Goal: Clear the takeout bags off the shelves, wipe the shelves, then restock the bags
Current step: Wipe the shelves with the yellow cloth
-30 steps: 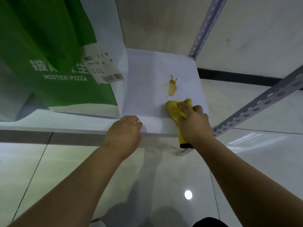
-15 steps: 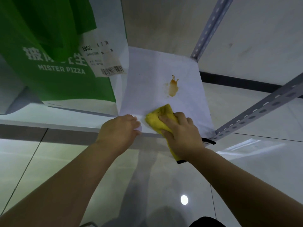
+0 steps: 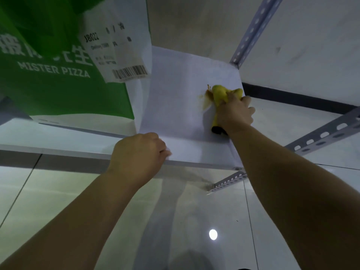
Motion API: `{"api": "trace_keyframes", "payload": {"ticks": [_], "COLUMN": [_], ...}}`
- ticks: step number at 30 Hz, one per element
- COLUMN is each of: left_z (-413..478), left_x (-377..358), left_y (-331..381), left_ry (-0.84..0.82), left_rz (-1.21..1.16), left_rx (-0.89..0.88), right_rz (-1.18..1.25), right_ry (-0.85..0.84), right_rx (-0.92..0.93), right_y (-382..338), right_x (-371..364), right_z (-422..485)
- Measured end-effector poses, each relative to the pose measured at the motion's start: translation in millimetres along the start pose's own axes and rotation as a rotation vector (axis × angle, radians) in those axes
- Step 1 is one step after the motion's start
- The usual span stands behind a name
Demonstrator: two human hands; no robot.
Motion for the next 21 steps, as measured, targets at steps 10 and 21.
{"api": "trace_keyframes", "payload": {"ticks": [10,21], "left_z": [-4,-5], "left_x": [-8,-8], "left_y": [-1,-7], "left_ry": [0.142,0.151], "left_rz": [-0.035,-0.087], "left_rx": [0.023,0.039], "right_rz": [-0.091,-0.115], "right_ry": [-0.107,-0.103], "right_rx": [0.261,0.54], "right_y": [-28,-2], "right_x": [-1,-7], "right_z": [33,-28]}}
Point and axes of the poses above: each hand's wrist, its own z-axis towards the middle knuckle, its own x-axis out of the back of the hand, y = z × x, the point moved 1 cm from there along z, towards the middle knuckle, and after that the axes turned 7 degrees about -x, right-handed, at the moved point
